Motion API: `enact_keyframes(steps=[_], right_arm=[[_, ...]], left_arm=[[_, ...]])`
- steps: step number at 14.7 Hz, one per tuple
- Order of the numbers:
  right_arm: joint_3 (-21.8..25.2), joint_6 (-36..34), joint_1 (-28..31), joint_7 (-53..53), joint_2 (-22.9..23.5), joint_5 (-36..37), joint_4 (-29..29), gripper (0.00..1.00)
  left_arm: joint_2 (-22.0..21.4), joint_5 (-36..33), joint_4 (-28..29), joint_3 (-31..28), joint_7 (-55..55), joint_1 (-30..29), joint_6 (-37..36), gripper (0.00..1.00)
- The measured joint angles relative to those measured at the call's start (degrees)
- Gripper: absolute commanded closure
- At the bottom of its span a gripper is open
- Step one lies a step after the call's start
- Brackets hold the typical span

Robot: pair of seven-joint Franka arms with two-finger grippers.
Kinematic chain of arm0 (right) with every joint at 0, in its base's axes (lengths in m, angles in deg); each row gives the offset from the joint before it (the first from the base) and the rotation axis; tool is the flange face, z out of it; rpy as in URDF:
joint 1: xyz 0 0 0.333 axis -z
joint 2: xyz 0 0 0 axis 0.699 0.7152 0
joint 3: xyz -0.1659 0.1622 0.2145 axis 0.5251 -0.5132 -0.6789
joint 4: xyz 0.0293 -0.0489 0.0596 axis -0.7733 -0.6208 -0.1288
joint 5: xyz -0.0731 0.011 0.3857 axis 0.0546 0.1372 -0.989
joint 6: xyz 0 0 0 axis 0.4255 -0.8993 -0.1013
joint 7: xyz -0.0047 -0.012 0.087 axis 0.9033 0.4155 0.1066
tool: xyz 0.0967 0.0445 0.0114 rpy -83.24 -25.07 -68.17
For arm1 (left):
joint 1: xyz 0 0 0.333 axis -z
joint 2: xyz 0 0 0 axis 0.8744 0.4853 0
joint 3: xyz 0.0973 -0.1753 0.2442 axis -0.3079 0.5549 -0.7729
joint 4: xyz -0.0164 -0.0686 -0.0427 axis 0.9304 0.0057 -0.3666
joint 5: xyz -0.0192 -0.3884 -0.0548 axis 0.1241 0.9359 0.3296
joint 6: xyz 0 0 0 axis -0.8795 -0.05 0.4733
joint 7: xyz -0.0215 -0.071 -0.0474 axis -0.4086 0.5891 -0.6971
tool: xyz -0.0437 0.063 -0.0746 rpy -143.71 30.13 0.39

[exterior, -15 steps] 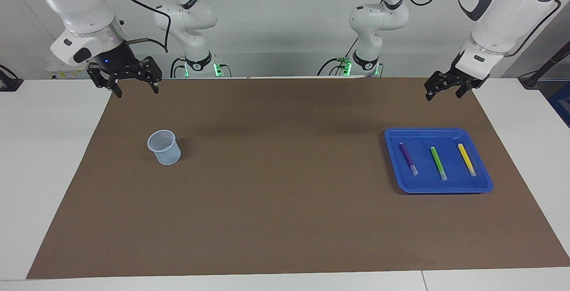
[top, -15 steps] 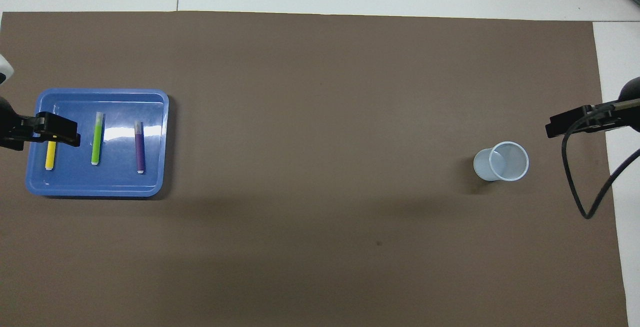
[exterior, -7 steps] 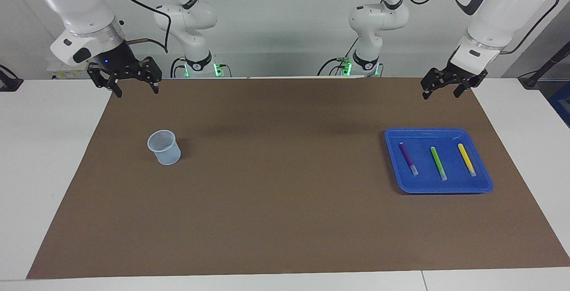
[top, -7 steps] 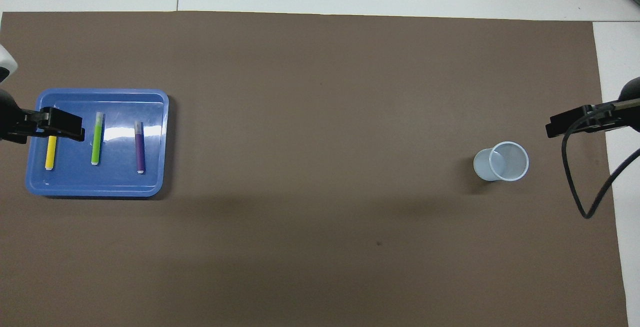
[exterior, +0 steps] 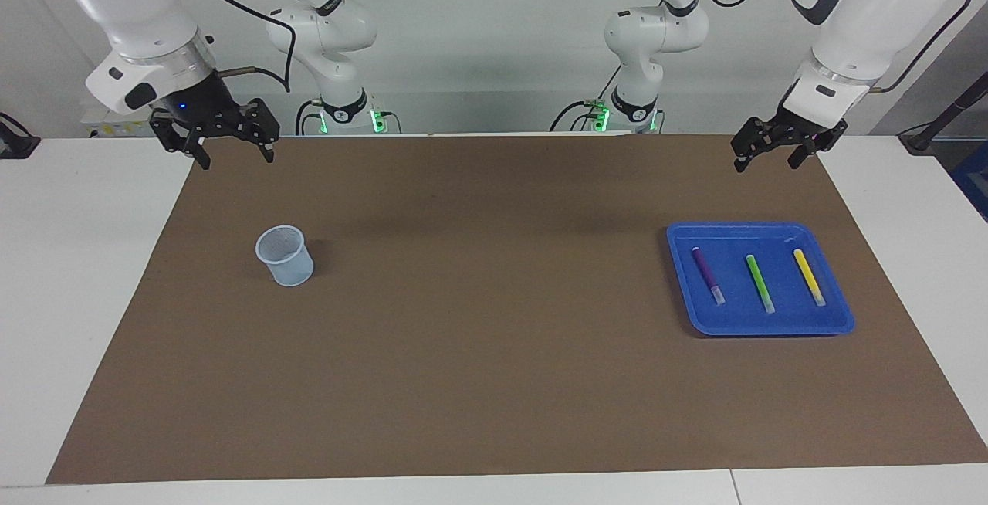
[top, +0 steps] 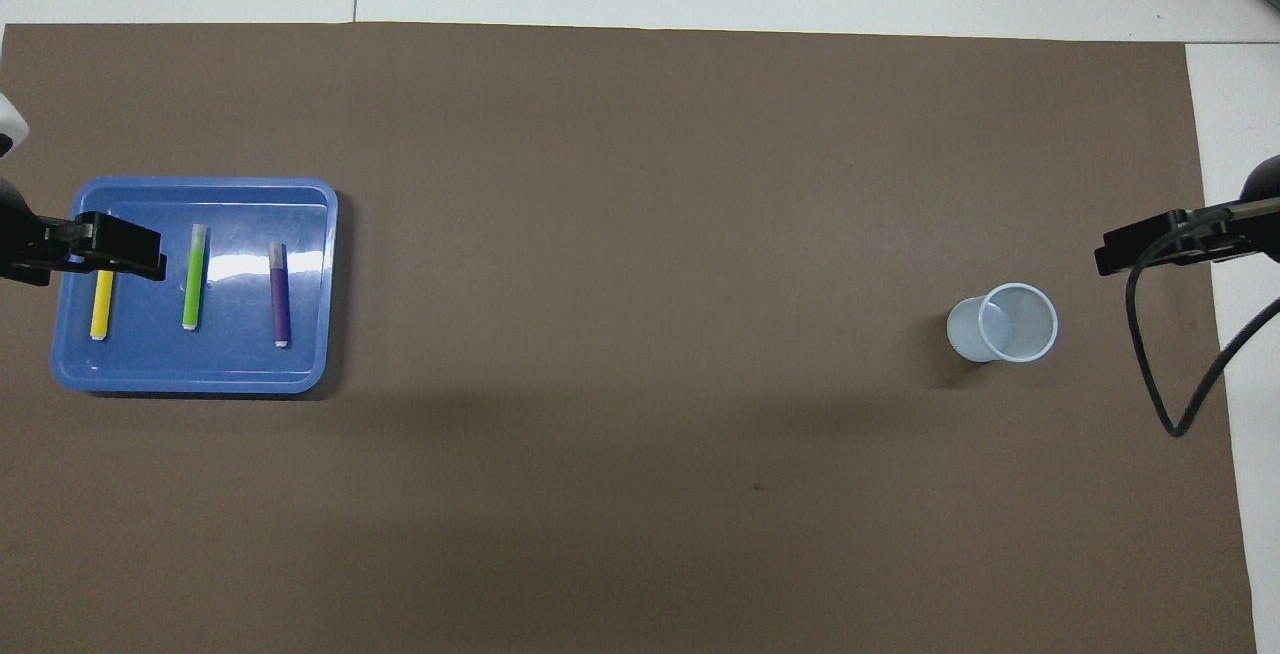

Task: Right arm passes pens to left for tray arrangement

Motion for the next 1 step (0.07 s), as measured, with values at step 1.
enact_keyframes(steps=[1], right_arm=[[0.0,0.0,0.0,0.0,0.0,0.3,0.0,0.00]], left_arm=[[0.0,0.0,0.0,0.0,0.0,0.0,0.0,0.00]])
